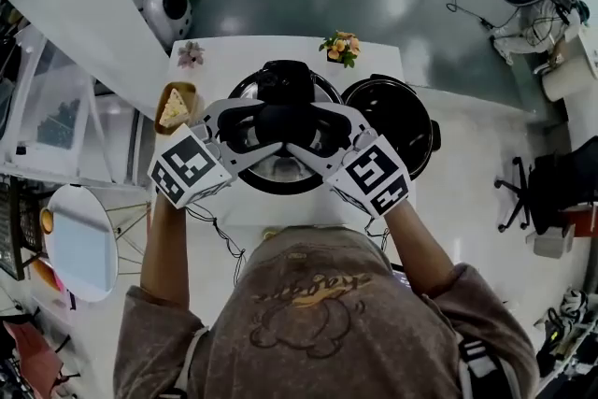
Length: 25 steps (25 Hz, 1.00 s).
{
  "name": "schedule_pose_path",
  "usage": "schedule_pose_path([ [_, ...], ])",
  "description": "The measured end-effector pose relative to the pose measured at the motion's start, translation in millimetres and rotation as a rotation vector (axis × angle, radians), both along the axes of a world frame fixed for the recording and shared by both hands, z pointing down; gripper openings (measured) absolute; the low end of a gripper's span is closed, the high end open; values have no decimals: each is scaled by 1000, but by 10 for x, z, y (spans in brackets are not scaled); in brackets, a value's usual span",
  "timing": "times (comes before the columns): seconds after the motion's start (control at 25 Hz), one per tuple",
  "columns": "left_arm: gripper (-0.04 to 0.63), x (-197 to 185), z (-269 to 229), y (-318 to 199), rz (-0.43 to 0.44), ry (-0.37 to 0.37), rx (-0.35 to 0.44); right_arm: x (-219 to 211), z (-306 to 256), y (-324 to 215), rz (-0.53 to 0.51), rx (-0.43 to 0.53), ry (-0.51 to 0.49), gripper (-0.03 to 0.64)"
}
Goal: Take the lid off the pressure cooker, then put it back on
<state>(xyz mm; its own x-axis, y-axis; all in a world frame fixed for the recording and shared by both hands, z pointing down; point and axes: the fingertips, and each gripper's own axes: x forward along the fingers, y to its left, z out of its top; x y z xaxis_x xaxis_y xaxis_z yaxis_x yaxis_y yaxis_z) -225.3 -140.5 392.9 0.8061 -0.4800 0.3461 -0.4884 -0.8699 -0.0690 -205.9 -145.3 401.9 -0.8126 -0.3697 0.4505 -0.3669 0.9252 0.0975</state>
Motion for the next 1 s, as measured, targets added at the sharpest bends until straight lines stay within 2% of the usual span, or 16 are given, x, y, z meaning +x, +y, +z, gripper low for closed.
schedule_pose_path([
  [0.12, 259, 281, -43, -116, 51, 4, -4, 287, -53, -100, 54, -1, 2, 272],
  [0.56, 260, 1465, -62, -413, 341, -15, -11, 1470, -81, -341, 350, -5, -1, 272],
  [0.8, 261, 1914, -20, -438, 428, -28, -25, 1912, -37, -338, 442, -17, -2, 272],
  [1.0, 261, 2083, 72, -474, 477, -39, -41, 2080, 53, -367, 489, -32, -7, 272],
])
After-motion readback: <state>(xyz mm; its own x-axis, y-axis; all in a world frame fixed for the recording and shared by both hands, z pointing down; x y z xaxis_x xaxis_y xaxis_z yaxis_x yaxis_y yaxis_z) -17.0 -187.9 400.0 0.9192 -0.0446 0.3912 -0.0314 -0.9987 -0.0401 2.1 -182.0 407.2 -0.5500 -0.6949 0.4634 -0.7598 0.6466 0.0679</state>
